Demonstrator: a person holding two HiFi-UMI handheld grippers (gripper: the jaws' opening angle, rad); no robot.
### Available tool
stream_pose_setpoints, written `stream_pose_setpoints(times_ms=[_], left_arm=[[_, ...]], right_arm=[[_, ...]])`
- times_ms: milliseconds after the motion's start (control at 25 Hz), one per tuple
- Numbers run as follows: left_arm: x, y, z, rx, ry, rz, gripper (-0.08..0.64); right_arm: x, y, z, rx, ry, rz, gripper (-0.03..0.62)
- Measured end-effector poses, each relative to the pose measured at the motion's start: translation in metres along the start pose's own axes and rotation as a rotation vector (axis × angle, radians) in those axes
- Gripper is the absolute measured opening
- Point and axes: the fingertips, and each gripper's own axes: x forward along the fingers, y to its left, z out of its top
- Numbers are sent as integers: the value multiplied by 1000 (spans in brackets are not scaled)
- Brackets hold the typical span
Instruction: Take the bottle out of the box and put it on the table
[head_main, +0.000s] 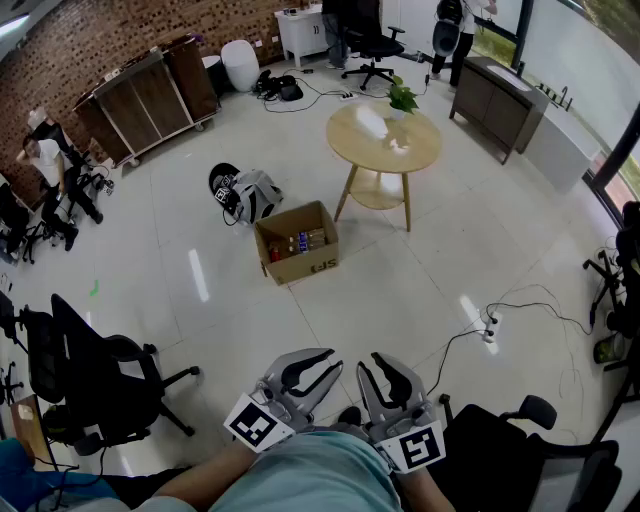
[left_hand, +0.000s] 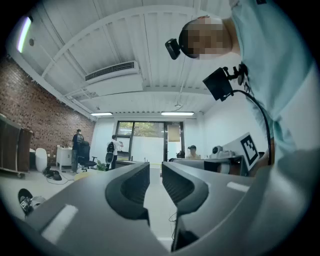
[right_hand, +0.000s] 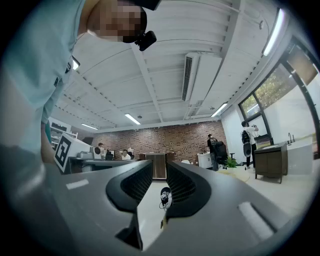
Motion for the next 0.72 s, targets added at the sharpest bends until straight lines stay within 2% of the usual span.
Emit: stream_pose_setpoints(times_ms=[160,280,480,720], left_arm=[[22,2,-8,-23,6,32,76],[32,19,-14,-23,26,46,83],[44,83,-18,-37,0,95,84],[59,183,-1,-48,-63,100,77]], right_arm=[[1,-24,-7,7,17,31,92],[18,-37,-12,18,28,42,104],[77,-51,-18,-11,35,84,130],[171,-66,-14,-47,59,73,147]])
